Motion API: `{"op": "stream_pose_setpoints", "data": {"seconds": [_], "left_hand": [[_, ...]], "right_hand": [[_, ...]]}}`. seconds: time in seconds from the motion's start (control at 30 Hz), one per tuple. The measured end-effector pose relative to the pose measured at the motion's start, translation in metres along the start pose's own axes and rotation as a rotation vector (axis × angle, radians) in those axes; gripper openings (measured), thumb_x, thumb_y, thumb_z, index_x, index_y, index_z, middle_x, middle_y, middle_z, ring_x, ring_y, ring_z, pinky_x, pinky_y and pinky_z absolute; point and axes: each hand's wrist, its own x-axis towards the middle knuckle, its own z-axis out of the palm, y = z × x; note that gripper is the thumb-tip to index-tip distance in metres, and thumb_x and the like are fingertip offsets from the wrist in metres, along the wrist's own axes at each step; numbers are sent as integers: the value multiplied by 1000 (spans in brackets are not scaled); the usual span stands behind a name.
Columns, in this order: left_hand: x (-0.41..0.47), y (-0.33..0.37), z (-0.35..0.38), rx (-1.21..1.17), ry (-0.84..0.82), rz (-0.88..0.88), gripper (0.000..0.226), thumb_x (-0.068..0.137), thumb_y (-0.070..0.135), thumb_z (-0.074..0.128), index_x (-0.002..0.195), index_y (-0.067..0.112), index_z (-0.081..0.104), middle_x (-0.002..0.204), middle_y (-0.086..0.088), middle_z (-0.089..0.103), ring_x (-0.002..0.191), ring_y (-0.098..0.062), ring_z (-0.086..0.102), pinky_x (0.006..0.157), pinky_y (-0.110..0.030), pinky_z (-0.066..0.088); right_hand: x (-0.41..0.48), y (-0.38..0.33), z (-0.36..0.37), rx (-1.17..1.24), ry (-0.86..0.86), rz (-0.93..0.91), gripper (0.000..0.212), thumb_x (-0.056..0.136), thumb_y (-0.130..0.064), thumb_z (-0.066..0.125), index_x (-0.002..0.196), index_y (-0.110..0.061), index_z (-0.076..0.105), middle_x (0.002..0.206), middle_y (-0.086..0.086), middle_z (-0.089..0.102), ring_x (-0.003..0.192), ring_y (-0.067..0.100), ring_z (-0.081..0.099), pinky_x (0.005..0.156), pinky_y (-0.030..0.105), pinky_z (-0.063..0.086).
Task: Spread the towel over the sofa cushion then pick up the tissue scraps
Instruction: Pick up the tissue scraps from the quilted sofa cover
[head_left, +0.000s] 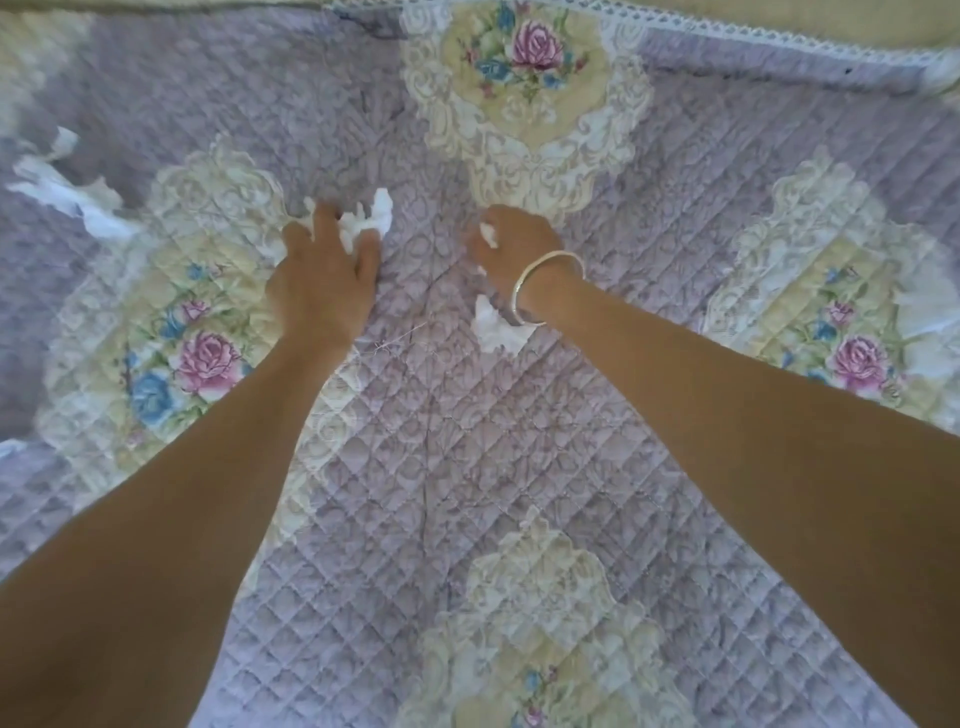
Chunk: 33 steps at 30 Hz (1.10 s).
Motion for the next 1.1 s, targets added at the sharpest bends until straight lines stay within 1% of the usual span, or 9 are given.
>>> {"op": "stream_pose_setpoints", "data": {"seconds": [0.07,0.2,0.27,0.5,0.6,0.73,0.9,1.03,1.1], "left_hand": [[2,0,3,39,-2,21,49,99,37,33,135,5,32,125,-25,46,99,-44,56,67,-37,33],[6,0,3,42,12,18,43,99,28,35,130,-3,35,119,-27,52,98,-46,56,64,-39,32],[1,1,2,-16,19,24,40,99,25,36,126,-5,38,112,-28,56,97,-45,57,65,-39,33],[-61,16,5,-240,44,262,22,96,12,42,99,-8,50,56,-2,34,56,-27,43,44,-28,19],[-96,29,8,-322,-3,341,18,91,18,40,80,4,43,53,9,24,45,-15,27,41,-23,15],[-155,50,6,-402,-90,360,19,88,19,40,73,9,33,50,8,23,42,-6,22,42,-21,13],[-238,72,4,-385,-193,406,23,89,19,42,72,9,32,52,9,22,43,-8,23,41,-22,13],[-298,95,-7,-380,-265,409,26,94,12,45,73,11,30,54,8,21,44,-6,21,44,-21,12],[-328,106,-12,-385,-280,436,25,94,13,45,74,10,31,54,8,22,44,-7,22,44,-20,14]], "right_hand": [[-12,7,-4,51,75,-5,27,97,-31,39,77,-20,51,75,-4,46,88,23,49,69,25,38],[-44,18,18,-203,-184,-23,59,88,-48,50,132,-9,40,132,10,47,112,29,52,88,35,45],[-49,22,30,-269,-190,-34,54,92,-36,49,135,-6,34,139,13,41,117,32,51,92,37,44],[-75,35,10,10,-27,-56,34,96,-17,40,127,-4,46,129,12,57,109,29,57,81,29,46],[-103,51,0,75,40,-76,8,95,-14,40,93,-10,45,86,-2,58,61,11,49,50,16,29],[-161,69,-5,181,151,15,36,94,-11,42,63,-19,27,56,-8,25,46,8,23,40,18,19],[-264,102,4,321,202,189,46,92,-7,45,58,-25,19,69,10,58,64,19,58,52,35,33],[-333,122,6,340,221,285,46,91,-6,46,57,-23,19,53,-4,30,45,2,39,46,16,23],[-365,132,8,359,235,310,46,91,-7,46,58,-24,19,58,7,46,54,1,52,47,16,23]]}}
